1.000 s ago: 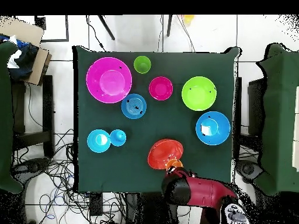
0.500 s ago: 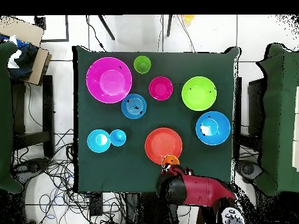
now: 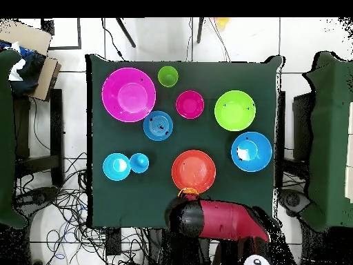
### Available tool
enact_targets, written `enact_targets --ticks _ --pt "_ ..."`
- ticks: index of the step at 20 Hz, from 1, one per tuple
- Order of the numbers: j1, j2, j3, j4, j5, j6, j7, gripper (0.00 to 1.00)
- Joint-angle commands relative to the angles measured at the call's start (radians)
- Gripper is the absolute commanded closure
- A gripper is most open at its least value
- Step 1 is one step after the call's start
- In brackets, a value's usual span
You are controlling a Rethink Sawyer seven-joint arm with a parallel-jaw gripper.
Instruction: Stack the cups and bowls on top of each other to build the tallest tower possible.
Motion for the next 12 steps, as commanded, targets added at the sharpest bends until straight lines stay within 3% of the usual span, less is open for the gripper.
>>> enact_targets --ticks 1,5,12 --pt "0.089 0.026 0.083 -0.142 0.035 0.152 0.071 1.00" --pt "0.093 0.090 0.056 -0.157 -0.014 0.035 0.093 1.00" --pt "0.021 0.199 0.092 -0.217 -0.052 -0.090 0.012 1.00"
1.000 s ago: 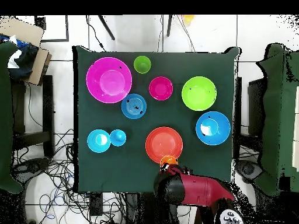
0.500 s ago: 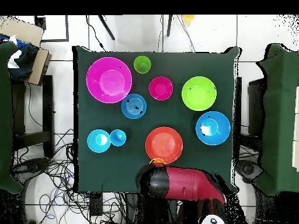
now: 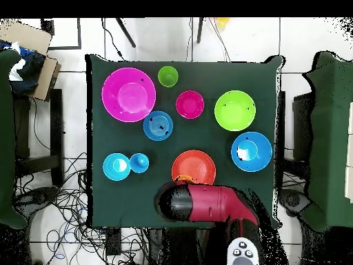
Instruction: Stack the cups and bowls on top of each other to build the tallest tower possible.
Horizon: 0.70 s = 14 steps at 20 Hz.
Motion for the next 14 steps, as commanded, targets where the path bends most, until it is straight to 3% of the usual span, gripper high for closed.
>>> enact_targets --ticks 1,14 --pt "-0.047 0.174 0.089 -0.127 -0.069 -0.130 0.009 1.00" --pt "-0.036 0.257 0.069 -0.168 -0.081 -0.235 0.041 1.00"
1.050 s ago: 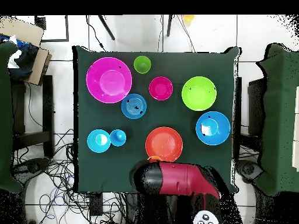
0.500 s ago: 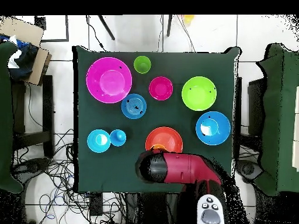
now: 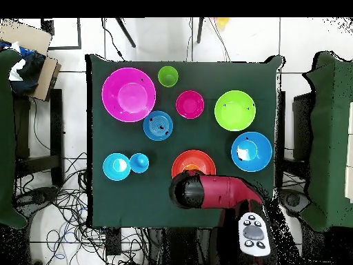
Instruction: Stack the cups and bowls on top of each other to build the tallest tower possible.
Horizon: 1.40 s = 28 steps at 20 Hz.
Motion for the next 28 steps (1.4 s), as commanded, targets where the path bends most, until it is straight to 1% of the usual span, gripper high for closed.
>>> enact_targets --ticks 1,6,9,17,21,28 --pt "0.025 0.096 0.063 -0.094 -0.055 -0.083 0.047 1.00" --pt "0.048 0.132 0.048 -0.121 -0.043 -0.107 0.070 1.00" --pt "0.062 0.142 0.036 -0.133 -0.038 -0.112 0.076 1.00" --pt "0.077 0.167 0.018 -0.152 -0.031 -0.134 0.077 1.00" --pt "0.077 0.180 0.012 -0.149 -0.030 -0.156 0.082 1.00" --pt "0.059 0.179 0.016 -0.128 -0.034 -0.177 0.071 1.00"
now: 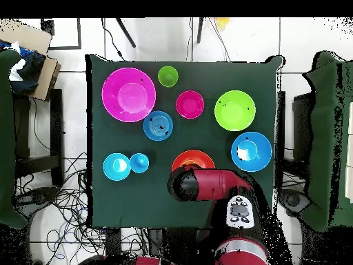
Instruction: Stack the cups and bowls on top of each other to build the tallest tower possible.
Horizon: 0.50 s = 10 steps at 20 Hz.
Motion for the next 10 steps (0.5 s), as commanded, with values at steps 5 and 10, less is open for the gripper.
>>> enact_targets --ticks 5,10 --pt "-0.010 0.049 0.071 -0.046 -0.035 -0.091 0.060 1.00" --pt "-0.019 0.046 0.077 -0.045 -0.038 -0.085 0.049 1.00"
